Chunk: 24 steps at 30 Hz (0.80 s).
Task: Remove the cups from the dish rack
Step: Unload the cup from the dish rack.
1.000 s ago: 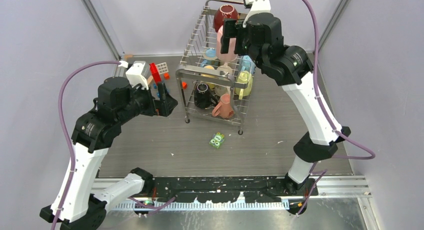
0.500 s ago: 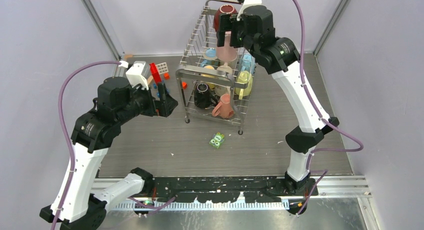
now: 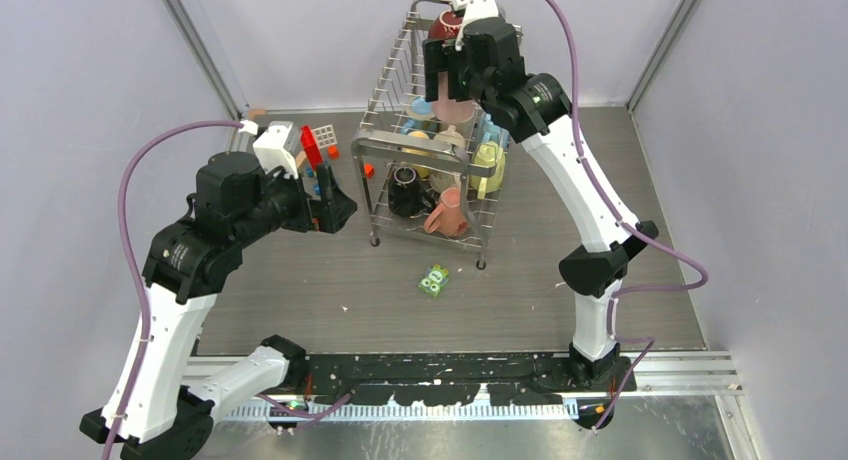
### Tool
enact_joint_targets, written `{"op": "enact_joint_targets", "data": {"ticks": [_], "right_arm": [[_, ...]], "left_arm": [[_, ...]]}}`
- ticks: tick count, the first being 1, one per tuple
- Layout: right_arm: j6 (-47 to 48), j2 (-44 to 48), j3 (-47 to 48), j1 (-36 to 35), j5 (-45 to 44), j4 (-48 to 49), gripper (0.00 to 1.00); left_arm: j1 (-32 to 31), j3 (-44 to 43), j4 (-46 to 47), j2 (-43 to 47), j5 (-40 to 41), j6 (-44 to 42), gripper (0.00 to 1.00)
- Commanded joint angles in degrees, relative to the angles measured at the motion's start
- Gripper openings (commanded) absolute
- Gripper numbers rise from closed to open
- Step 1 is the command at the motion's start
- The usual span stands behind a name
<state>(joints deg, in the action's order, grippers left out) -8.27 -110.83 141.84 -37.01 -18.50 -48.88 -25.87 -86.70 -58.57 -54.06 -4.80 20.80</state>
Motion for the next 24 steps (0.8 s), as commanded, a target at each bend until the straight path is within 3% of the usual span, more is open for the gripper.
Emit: {"op": "enact_joint_targets", "data": {"ticks": [1, 5, 7, 13, 15, 18, 24], "right_arm": [[1.8, -0.6, 0.8, -0.1, -1.4, 1.2, 1.00], [1.9, -0.7, 0.8, -0.1, -2.5, 2.2, 0.99], [1.8, -0.3, 0.3, -0.1, -3.2, 3.0, 0.92], [0.1, 1.0, -0.3, -0.1, -2.8, 5.1, 0.43], [-0.7, 1.3, 0.0, -0.1, -2.4, 5.4, 0.34], [-2.2, 2.0, 0.1, -0.1, -1.8, 6.4, 0.25], [-6.8, 4.4, 1.2, -0.1, 1.5, 8.1, 0.20]], "left_arm": [[-0.1, -2.1, -0.3, 0.0, -1.3, 0.8, 1.00], [-0.2, -1.8, -0.1, 0.1, -1.3, 1.6, 1.00], [-0.1, -1.5, 0.0, 0.2, -1.1, 2.1, 1.00], [-0.1, -0.4, 1.3, 1.2, 0.1, 4.9, 1.00], [-0.1, -0.2, 2.1, 1.6, 0.1, 6.3, 1.00], [-0.2, 0.1, 3.9, 2.4, -0.2, 8.5, 1.00], [-0.2, -0.1, 9.1, 3.0, -1.4, 13.0, 1.00]]}}
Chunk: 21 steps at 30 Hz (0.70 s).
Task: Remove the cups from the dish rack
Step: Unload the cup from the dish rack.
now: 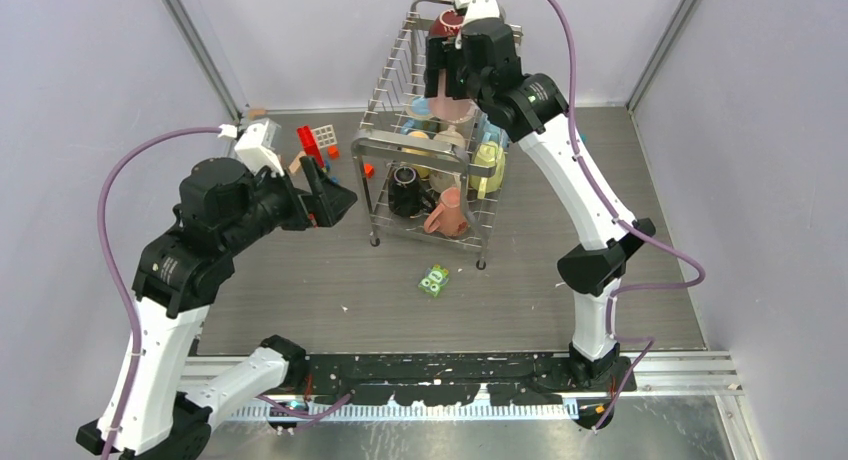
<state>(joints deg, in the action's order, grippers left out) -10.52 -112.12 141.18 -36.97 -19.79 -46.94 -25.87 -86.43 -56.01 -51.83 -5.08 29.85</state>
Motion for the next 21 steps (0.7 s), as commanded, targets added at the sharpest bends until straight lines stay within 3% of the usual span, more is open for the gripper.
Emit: {"op": "enact_joint_targets", "data": {"ticks": [1, 12, 21], "right_arm": [[-5.5, 6.1, 2.0, -0.1, 3.4, 6.4, 0.20], [-17.7, 13.0, -0.6, -0.2, 10.5, 12.1, 0.17], [-29.6, 20.1, -11.0, -0.2, 16.9, 21.7, 0.16]], "left_arm": [[-0.2, -0.4, 7.8, 0.7, -1.5, 4.7, 1.00], [-0.1, -4.1, 21.4, -4.5, -6.9, 13.7, 1.00], [-0.1, -5.7, 37.0, -8.8, -11.1, 22.9, 1.00]]}}
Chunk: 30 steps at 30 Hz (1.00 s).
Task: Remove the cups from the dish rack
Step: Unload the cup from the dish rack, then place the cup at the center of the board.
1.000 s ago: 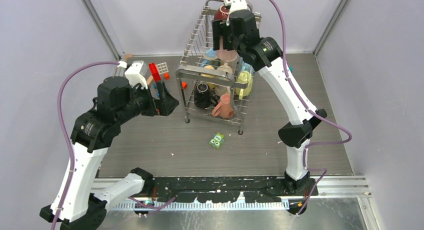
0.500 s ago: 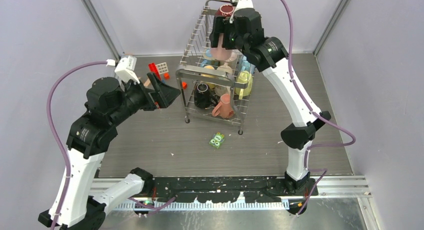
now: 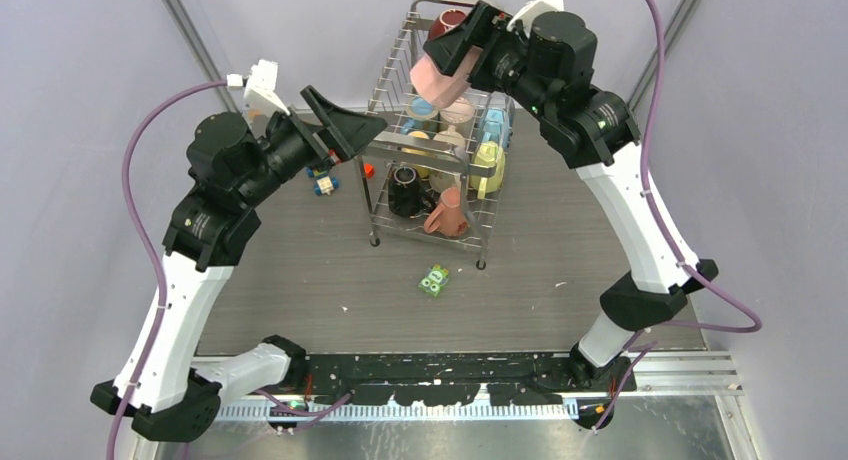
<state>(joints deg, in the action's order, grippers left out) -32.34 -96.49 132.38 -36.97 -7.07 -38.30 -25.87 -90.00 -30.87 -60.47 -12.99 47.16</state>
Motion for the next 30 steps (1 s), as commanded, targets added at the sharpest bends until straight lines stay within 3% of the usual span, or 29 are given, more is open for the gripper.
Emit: {"op": "enact_joint_targets", "data": {"ticks": [1, 9, 15, 30], "right_arm": [[-9.1, 4.8, -3.1, -0.2, 5.0, 14.2, 0.16], [-18.6, 5.9, -7.7, 0.2, 14.5, 21.6, 0.16], [-23.2, 7.2, -12.0, 0.5, 18.4, 27.5, 0.15], [-28.9, 7.2, -14.8, 1.5, 23.9, 33.4, 0.15]], "left_arm": [[-0.1, -1.9, 13.5, -0.6, -3.8, 6.7, 1.00], [1.2, 0.8, 26.4, -3.0, -9.2, 16.3, 0.87], [2.5, 2.4, 30.5, -4.3, -11.6, 21.1, 0.75], [3.1, 4.2, 35.6, -5.9, -13.8, 25.9, 0.64]]}}
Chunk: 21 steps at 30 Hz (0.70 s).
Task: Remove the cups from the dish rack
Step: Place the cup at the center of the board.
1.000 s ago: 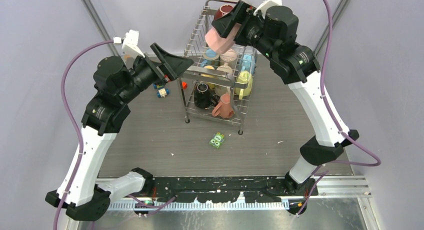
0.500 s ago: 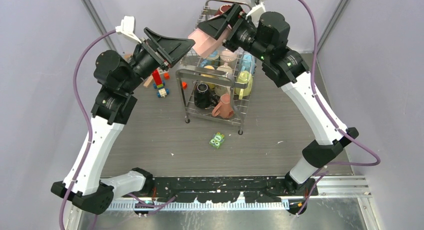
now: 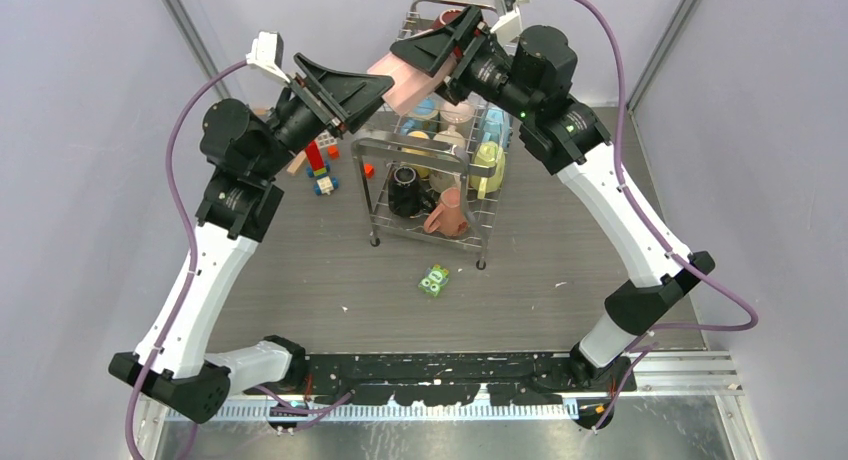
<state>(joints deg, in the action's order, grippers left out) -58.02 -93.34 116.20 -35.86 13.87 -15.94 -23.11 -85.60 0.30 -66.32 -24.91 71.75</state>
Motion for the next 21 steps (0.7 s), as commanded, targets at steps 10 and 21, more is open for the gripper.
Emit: {"op": "enact_joint_targets", "data": {"ticks": [10, 21], "right_arm": [[-6.8, 4.5, -2.3, 0.4, 5.7, 15.7, 0.14], [-7.1, 5.7, -5.1, 0.4, 6.6, 18.0, 0.15]], "left_arm": [[0.4, -0.6, 9.0, -2.7, -2.9, 4.7, 0.46], [0.4, 0.5, 12.7, -4.1, -3.0, 7.7, 0.00]]}}
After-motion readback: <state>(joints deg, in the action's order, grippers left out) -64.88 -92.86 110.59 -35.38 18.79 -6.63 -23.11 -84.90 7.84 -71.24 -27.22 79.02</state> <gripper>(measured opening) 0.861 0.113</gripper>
